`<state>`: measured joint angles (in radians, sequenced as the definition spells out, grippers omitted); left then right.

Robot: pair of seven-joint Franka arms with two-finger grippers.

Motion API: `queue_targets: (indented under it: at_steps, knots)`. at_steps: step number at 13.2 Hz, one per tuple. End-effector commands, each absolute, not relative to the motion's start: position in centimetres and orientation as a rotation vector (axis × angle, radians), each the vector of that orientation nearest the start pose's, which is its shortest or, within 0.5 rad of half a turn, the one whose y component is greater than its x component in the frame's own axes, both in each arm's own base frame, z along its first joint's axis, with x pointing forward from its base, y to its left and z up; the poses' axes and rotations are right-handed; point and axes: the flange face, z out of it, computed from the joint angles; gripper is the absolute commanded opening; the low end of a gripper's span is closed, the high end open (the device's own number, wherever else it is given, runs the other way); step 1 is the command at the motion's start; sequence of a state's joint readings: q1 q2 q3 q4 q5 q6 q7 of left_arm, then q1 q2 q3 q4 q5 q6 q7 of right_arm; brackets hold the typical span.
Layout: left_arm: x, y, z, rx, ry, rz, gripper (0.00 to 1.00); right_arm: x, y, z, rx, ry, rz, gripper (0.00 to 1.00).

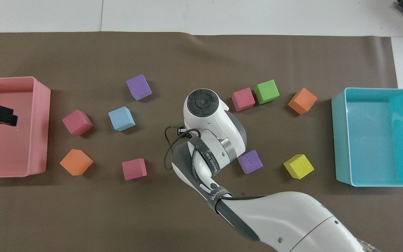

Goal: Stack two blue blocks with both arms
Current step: 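Lift the light blue cube with the right gripper toward table center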

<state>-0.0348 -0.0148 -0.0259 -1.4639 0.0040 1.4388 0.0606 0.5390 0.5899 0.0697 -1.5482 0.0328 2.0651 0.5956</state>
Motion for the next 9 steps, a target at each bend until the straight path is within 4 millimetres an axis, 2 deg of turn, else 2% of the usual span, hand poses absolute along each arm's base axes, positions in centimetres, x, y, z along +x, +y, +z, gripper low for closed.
queue_targets:
  at_steps: [1, 5, 6, 7, 8, 9]
  knots:
    - [53.2, -3.1, 67.1, -3.137, 0.181, -0.022, 1.0, 56.6, 38.8, 30.3, -3.111, 0.069, 0.146, 0.0]
    - [53.7, -3.2, 67.2, -3.137, 0.178, -0.065, 1.0, 56.5, 38.8, 30.3, -3.109, 0.072, 0.148, 0.0]
    - [54.0, -3.3, 67.1, -3.137, 0.178, -0.065, 1.0, 56.6, 38.5, 30.1, -3.108, 0.08, 0.151, 0.18]
    - [54.3, -3.4, 67.0, -3.137, 0.181, -0.082, 1.0, 56.4, 38.4, 29.7, -3.104, 0.082, 0.137, 0.8]
    - [54.5, -3.5, 67.0, -3.136, 0.178, -0.103, 1.0, 56.3, 38.4, 29.9, -3.103, 0.073, 0.121, 1.0]
    - [54.6, -3.5, 67.1, -3.136, 0.178, -0.113, 1.0, 56.3, 38.4, 29.9, -3.107, 0.059, 0.114, 1.0]
